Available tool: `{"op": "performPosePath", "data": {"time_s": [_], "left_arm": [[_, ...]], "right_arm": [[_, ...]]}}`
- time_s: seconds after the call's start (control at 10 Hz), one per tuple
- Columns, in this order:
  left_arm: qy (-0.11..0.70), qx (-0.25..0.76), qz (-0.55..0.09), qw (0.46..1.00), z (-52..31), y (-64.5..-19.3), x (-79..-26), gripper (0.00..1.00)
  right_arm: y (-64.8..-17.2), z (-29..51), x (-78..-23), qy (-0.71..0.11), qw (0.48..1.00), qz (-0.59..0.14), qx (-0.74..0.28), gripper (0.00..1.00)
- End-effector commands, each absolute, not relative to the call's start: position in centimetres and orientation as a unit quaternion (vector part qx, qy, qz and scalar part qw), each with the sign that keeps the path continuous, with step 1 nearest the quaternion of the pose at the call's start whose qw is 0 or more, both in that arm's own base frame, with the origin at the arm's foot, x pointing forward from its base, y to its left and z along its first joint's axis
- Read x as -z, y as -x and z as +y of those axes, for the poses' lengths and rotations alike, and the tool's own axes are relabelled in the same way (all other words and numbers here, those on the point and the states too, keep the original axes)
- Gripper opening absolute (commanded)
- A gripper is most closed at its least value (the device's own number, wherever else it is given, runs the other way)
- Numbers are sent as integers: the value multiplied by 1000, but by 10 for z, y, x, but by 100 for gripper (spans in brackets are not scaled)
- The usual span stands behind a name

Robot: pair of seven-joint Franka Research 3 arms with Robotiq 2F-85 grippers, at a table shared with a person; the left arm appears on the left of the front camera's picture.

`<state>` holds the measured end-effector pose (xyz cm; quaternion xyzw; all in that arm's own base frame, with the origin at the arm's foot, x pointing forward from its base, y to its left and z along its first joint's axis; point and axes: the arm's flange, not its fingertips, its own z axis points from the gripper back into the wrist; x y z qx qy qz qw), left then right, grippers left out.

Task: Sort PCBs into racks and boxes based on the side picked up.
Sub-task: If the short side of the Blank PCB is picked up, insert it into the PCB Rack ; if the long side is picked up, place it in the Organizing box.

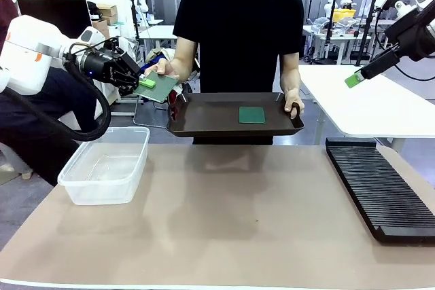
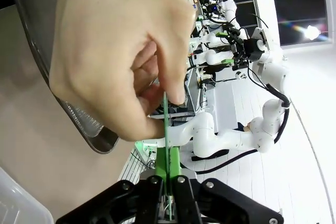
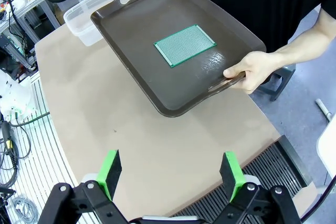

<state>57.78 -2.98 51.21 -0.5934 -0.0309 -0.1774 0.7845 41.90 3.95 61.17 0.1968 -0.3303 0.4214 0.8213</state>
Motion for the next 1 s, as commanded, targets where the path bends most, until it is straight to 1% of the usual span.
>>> {"op": "performPosePath", "data": {"time_s": [0.0,0.1,0.4,0.7,0.9], "left_arm": [[595,185,-35,781,-28,-579,-513,0],[593,177,-31,784,-30,-578,-512,2],[514,172,-42,839,-12,-559,-528,2],[517,170,-50,838,-8,-549,-533,2],[509,150,-57,846,-3,-544,-533,2]], "right_arm": [[-419,40,-611,-205,817,-332,-424,100],[-419,40,-611,-205,817,-332,-424,100],[-419,40,-611,-205,817,-332,-424,100],[-419,40,-611,-205,817,-332,-424,100],[-419,40,-611,-205,817,-332,-424,100]]}}
